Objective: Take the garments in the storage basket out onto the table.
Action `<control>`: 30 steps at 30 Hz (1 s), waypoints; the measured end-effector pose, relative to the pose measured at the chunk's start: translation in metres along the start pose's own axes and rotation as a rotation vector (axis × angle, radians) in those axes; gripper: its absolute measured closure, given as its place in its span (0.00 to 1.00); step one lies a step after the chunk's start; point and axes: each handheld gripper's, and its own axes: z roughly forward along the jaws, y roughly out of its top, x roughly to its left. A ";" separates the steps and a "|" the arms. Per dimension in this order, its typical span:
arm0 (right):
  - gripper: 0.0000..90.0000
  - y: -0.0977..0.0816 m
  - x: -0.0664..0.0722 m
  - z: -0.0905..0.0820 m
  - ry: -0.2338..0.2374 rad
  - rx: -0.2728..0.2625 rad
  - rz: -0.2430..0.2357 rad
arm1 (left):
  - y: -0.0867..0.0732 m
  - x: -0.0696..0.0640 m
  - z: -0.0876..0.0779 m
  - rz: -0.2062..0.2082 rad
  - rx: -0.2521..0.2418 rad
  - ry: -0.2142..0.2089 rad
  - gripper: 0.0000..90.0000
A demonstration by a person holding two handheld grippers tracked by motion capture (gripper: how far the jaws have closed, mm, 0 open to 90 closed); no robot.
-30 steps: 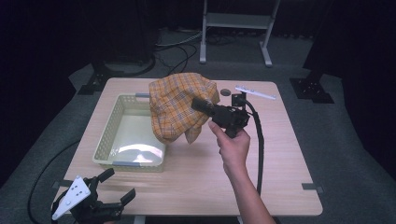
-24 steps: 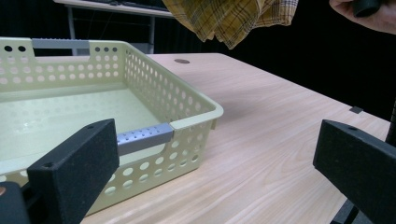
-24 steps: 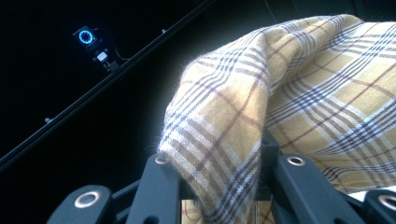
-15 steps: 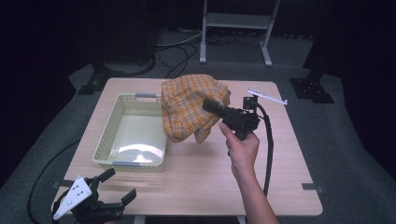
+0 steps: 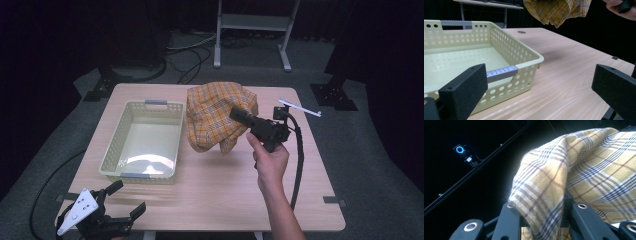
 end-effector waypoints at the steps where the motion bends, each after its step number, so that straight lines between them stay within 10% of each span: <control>1: 0.79 0.000 -0.001 -0.001 -0.003 -0.002 0.002 | 0.000 0.000 0.000 0.000 0.000 0.000 0.00; 30: 0.79 -0.026 -0.048 -0.027 -0.134 -0.007 0.064 | -0.001 -0.001 0.001 0.002 0.007 -0.001 0.00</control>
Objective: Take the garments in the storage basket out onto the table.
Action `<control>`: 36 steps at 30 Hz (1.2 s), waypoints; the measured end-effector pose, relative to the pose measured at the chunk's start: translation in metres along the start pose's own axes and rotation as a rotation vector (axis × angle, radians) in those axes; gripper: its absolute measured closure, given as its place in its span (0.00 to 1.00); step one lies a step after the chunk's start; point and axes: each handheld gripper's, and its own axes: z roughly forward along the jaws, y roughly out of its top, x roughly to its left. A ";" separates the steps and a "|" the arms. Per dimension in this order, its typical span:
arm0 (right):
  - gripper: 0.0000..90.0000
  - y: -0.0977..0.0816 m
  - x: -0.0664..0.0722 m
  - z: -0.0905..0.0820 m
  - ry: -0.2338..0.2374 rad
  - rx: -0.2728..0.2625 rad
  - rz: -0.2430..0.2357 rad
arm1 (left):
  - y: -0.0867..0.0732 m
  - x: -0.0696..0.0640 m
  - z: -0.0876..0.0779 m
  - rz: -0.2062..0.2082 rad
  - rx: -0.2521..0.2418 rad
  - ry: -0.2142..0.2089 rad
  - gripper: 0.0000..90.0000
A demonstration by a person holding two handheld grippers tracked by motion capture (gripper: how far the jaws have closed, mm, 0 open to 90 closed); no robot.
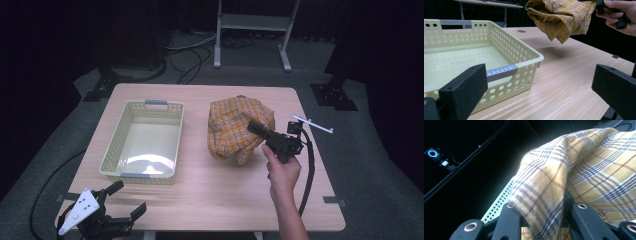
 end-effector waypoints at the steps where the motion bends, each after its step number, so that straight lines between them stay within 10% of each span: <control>1: 0.79 -0.001 -0.002 0.000 -0.004 -0.001 0.003 | 0.000 0.000 0.000 0.000 0.001 0.000 0.00; 14: 0.79 -0.012 -0.020 0.002 -0.057 0.017 0.023 | 0.000 0.000 -0.001 0.002 0.000 0.003 0.00; 36: 0.79 -0.038 -0.033 0.016 -0.192 0.096 -0.092 | 0.000 0.001 -0.001 0.004 0.003 0.005 0.00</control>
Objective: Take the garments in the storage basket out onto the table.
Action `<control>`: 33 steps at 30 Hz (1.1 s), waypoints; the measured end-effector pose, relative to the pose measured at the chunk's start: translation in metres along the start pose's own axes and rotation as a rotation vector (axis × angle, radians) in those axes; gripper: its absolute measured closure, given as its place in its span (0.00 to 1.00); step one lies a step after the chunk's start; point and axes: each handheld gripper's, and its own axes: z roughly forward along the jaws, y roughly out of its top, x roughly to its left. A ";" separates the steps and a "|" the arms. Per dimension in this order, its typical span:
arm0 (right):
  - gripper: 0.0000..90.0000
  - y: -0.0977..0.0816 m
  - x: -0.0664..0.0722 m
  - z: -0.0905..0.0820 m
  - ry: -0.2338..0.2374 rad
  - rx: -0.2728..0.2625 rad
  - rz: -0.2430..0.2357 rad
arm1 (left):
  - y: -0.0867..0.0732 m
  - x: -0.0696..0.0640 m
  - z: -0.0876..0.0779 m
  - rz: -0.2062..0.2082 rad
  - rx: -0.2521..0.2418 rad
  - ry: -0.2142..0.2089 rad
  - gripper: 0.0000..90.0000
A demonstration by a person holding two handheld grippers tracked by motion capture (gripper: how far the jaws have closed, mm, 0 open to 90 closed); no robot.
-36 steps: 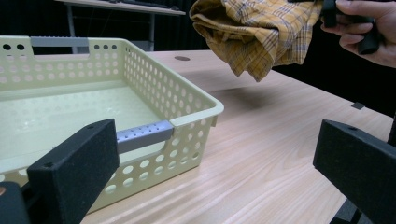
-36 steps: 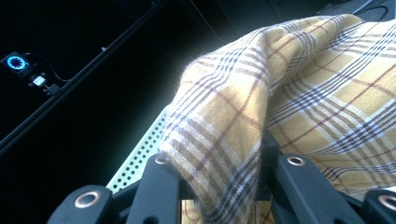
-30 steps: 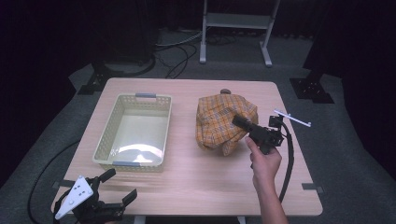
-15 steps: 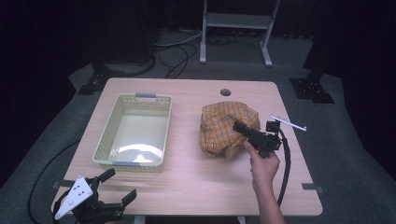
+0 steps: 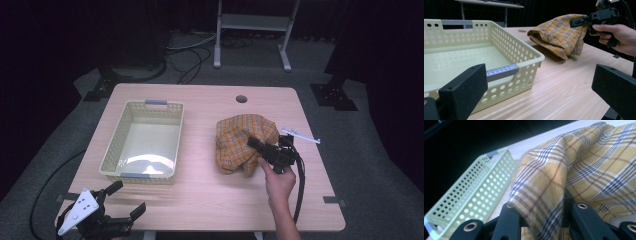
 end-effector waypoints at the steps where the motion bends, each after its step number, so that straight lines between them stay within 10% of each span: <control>1: 0.79 -0.002 0.001 0.001 -0.004 0.000 -0.011 | 0.000 0.000 0.000 0.000 0.000 0.000 0.00; 33: 0.70 -0.022 0.001 0.007 -0.003 -0.002 -0.091 | 0.000 -0.001 0.000 0.002 0.002 -0.001 0.00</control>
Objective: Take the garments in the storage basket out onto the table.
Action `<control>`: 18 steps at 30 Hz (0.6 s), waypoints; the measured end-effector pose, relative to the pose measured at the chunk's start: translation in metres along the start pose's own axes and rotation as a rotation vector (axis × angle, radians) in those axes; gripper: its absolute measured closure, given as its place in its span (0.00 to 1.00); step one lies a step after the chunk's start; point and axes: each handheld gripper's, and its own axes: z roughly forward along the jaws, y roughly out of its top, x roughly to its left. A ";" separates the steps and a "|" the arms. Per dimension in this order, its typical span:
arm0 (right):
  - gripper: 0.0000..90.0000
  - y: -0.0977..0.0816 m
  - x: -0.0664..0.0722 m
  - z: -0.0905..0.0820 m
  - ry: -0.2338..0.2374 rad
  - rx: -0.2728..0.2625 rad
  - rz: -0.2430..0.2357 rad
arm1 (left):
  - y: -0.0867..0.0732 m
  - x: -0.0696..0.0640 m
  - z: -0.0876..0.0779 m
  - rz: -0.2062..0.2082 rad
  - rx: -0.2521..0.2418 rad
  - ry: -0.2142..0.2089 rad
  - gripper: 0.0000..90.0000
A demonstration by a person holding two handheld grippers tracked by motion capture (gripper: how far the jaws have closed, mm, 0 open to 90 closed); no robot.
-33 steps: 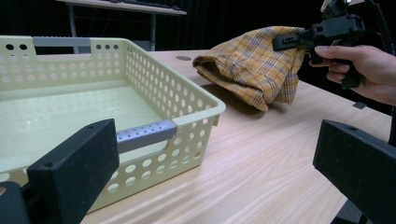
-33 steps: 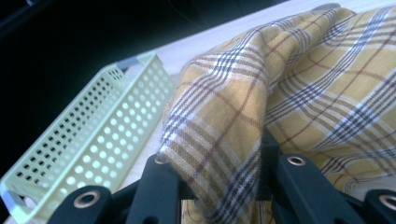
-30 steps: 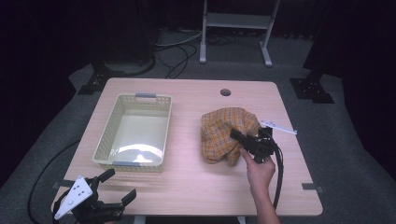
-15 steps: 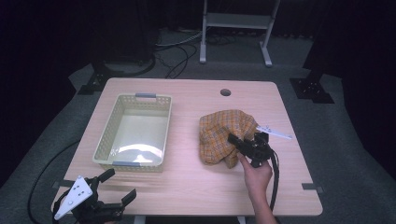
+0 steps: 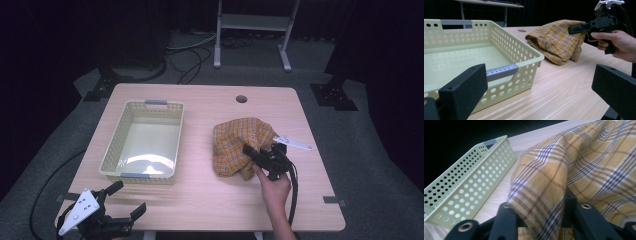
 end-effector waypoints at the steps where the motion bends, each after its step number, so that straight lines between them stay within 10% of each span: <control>1: 0.67 0.000 0.001 -0.001 0.000 -0.001 -0.007 | 0.000 0.000 0.000 0.001 0.000 0.000 0.00; 18: 0.26 0.004 -0.001 -0.021 0.133 -0.057 -0.071 | 0.000 -0.001 0.001 0.004 0.005 -0.001 0.00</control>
